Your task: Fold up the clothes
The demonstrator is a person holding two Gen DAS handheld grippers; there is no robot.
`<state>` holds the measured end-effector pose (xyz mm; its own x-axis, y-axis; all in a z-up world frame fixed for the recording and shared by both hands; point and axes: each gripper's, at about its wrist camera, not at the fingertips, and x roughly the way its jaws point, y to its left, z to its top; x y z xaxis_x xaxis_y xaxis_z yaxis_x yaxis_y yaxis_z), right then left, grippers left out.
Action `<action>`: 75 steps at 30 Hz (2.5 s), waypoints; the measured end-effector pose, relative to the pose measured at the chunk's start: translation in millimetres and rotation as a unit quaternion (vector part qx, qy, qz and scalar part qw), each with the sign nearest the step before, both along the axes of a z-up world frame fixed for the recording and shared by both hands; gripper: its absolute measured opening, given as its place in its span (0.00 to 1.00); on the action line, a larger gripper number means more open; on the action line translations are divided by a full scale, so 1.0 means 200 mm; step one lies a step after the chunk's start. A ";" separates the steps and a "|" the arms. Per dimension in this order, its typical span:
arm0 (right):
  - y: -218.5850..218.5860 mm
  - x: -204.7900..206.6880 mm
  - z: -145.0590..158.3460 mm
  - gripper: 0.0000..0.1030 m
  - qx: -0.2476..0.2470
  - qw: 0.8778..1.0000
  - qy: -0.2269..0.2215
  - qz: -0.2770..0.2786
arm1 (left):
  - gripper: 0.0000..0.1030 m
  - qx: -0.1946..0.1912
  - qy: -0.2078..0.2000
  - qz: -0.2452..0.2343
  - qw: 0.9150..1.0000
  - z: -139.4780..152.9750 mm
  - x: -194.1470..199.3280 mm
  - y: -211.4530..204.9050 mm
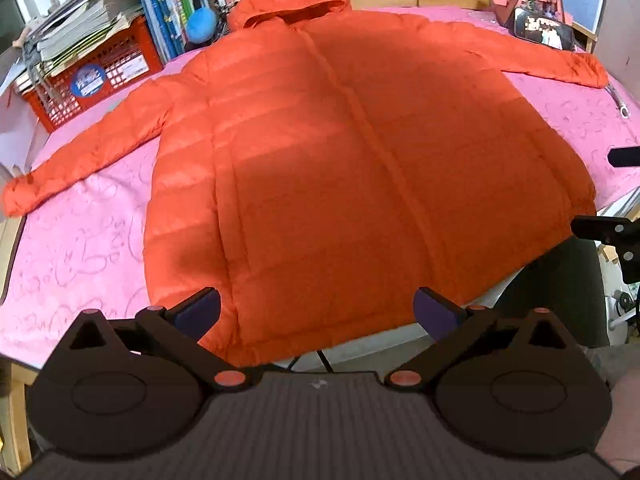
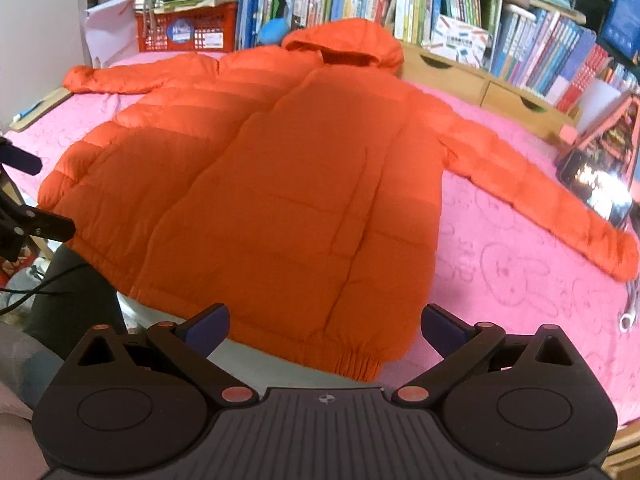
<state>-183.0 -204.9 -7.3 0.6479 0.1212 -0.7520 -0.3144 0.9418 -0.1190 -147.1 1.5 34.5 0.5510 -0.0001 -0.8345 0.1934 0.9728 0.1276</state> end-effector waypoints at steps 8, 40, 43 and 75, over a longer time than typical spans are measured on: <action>-0.01 -0.03 0.02 1.00 0.003 1.000 -0.013 0.007 | 1.00 0.003 -0.006 0.027 1.000 0.01 -0.05 0.04; -0.03 -0.01 -0.01 1.00 0.018 1.000 -0.018 -0.004 | 1.00 -0.006 0.007 0.052 0.999 -0.06 0.02 0.05; -0.05 -0.01 -0.02 1.00 0.017 1.000 -0.015 -0.018 | 1.00 -0.007 0.010 0.053 0.999 -0.07 0.04 0.05; -1.05 0.48 -0.02 1.00 0.266 0.875 -0.181 -0.362 | 1.00 -0.055 -0.104 0.039 0.992 0.05 0.59 -0.04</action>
